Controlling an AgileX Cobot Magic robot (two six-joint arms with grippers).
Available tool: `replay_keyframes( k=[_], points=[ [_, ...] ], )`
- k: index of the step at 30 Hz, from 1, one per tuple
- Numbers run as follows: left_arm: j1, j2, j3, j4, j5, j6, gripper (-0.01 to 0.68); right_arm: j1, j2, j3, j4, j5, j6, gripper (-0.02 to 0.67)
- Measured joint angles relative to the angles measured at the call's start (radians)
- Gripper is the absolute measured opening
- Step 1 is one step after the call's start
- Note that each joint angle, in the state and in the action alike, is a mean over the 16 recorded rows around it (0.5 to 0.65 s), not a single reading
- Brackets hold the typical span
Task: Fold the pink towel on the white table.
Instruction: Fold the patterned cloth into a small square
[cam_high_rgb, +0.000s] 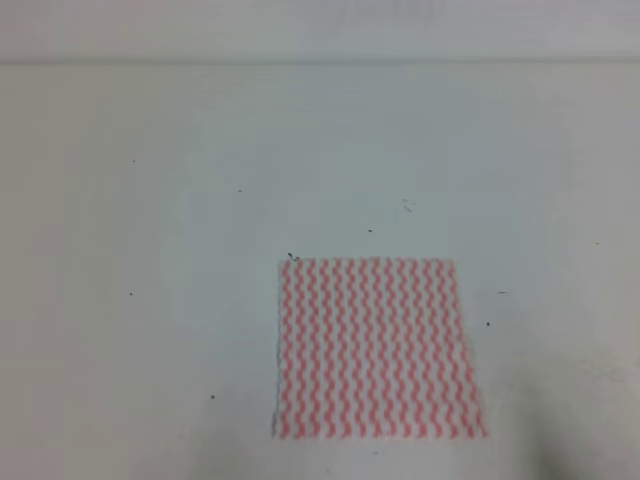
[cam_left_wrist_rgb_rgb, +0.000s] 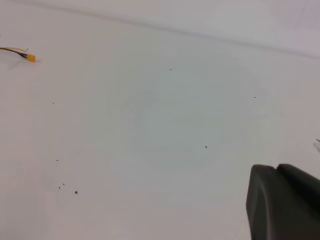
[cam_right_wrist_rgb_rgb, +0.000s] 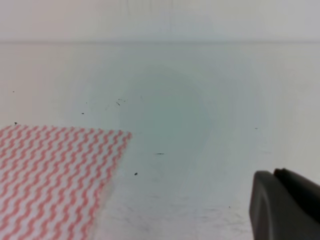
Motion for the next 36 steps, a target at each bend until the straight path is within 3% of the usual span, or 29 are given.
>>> replay_keyframes(
  k=[36],
  points=[
    [0.0,-0.007,0.006,0.023,-0.043,0.001,-0.005,0.0,-0.007,0.001,0.0,0.0,0.0,-0.018]
  ],
)
